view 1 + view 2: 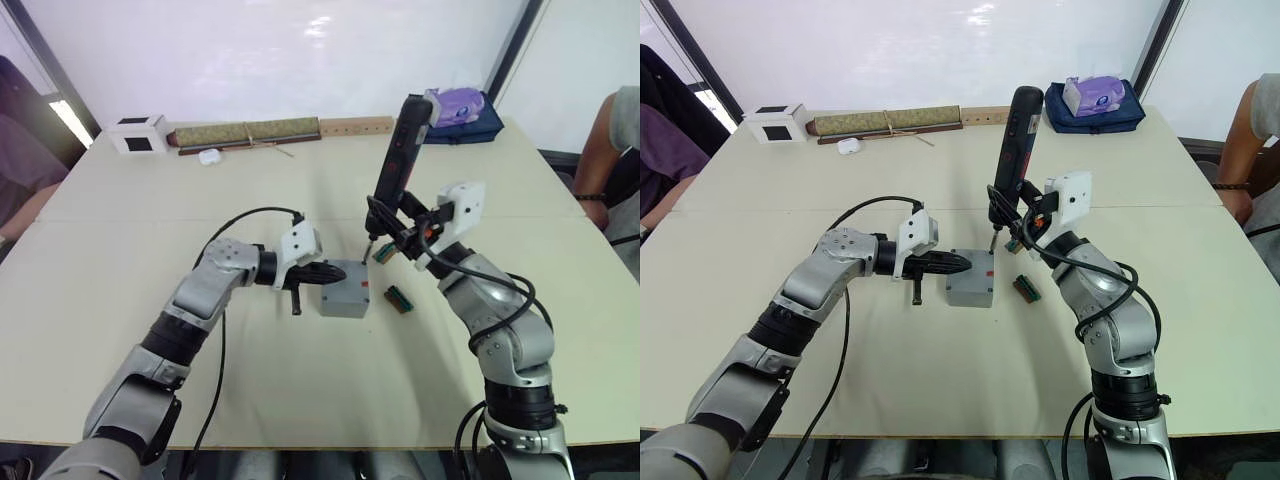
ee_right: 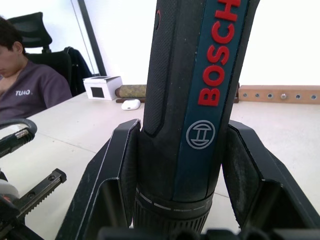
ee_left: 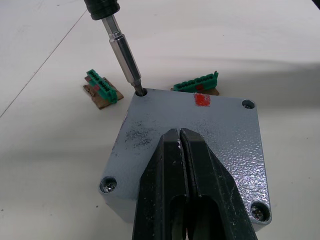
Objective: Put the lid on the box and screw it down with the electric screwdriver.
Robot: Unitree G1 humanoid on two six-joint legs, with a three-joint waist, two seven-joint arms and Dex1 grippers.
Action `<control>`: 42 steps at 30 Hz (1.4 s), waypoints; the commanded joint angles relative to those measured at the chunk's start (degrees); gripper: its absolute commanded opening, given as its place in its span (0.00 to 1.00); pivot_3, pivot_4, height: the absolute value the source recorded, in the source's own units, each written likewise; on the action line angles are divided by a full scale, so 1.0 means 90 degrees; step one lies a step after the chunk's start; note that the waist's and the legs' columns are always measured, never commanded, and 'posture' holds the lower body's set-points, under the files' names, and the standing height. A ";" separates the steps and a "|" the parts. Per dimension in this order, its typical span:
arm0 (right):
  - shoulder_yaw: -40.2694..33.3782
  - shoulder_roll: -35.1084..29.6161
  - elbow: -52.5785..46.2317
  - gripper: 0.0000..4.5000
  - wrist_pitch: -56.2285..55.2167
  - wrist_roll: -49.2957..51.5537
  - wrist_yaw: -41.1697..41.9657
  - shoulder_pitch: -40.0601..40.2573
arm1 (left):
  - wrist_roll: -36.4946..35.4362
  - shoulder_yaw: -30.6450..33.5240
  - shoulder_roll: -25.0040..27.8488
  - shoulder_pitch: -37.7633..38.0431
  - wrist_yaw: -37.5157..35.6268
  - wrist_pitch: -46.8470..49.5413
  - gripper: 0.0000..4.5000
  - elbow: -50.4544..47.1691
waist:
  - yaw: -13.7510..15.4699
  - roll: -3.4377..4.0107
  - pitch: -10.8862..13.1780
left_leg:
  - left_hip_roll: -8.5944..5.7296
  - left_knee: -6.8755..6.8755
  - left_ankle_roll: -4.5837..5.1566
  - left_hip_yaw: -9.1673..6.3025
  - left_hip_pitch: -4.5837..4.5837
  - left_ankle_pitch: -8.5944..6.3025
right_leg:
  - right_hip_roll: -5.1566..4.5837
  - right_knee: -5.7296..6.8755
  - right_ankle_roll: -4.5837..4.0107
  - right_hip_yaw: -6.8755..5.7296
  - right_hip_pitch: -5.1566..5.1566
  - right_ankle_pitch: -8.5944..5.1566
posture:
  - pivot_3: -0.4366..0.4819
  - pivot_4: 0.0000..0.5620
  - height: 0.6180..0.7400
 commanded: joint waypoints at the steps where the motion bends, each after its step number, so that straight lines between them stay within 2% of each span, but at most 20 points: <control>1: 0.0515 -0.0261 0.0030 0.40 0.0051 -0.0402 0.0198 0.0344 | 0.0183 -0.0088 0.0087 0.0179 -0.0035 0.0121 0.00 0.0130 | -0.0011 -0.0013 -0.0023 | 0.0000 0.0000 0.0000 0.0000 0.0005 0.0000 | 0.0001 -0.0001 0.0000 0.0000 0.0005 0.0000 | 0.48 0.27 1.00; 6: 0.0741 -0.0342 0.0349 0.40 0.0163 -0.0640 0.0171 0.0539 | 0.0316 -0.0175 0.0122 0.0251 -0.0062 0.0038 0.00 0.0132 | -0.0011 -0.0051 -0.0089 | 0.0009 -0.0024 0.0008 -0.0001 0.0101 -0.0005 | 0.0009 -0.0034 -0.0006 -0.0003 0.0105 -0.0007 | 0.48 0.27 1.00; 11: 0.0848 -0.0287 0.0722 0.40 0.0208 -0.0820 0.0090 0.0675 | 0.0351 -0.0184 0.0126 0.0291 -0.0065 0.0041 0.00 0.0099 | 0.0007 -0.0080 -0.0188 | 0.0016 -0.0027 0.0017 -0.0007 0.0109 -0.0011 | 0.0011 -0.0053 -0.0007 -0.0009 0.0125 -0.0008 | 0.48 0.27 1.00; 20: 0.0901 -0.0285 0.0757 0.40 -0.0053 -0.0908 0.0206 0.0986 | 0.0371 -0.0158 0.0124 0.0361 -0.0082 0.0116 0.00 0.0022 | 0.0017 -0.0107 -0.0281 | 0.0019 -0.0034 0.0026 -0.0009 0.0124 -0.0017 | 0.0007 -0.0077 -0.0018 -0.0012 0.0148 -0.0014 | 0.48 0.27 1.00; 27: 0.0969 -0.0275 0.0823 0.40 -0.0220 -0.1048 0.0212 0.1018 | 0.0387 -0.0171 0.0073 0.0338 -0.0102 0.0119 0.00 0.0056 | 0.0011 -0.0110 -0.0283 | 0.0026 -0.0093 0.0027 -0.0007 0.0216 -0.0018 | -0.0008 -0.0113 -0.0054 -0.0011 0.0223 -0.0040 | 0.48 0.27 1.00; 42: 0.0924 -0.0328 0.0829 0.40 -0.0364 -0.1123 0.0251 0.1060 | 0.0400 -0.0189 0.0035 0.0344 -0.0136 0.0124 0.00 0.0065 | 0.0016 -0.0111 -0.0284 | 0.0028 -0.0117 0.0027 -0.0012 0.0217 -0.0018 | -0.0015 -0.0128 -0.0055 -0.0013 0.0222 -0.0045 | 0.48 0.27 1.00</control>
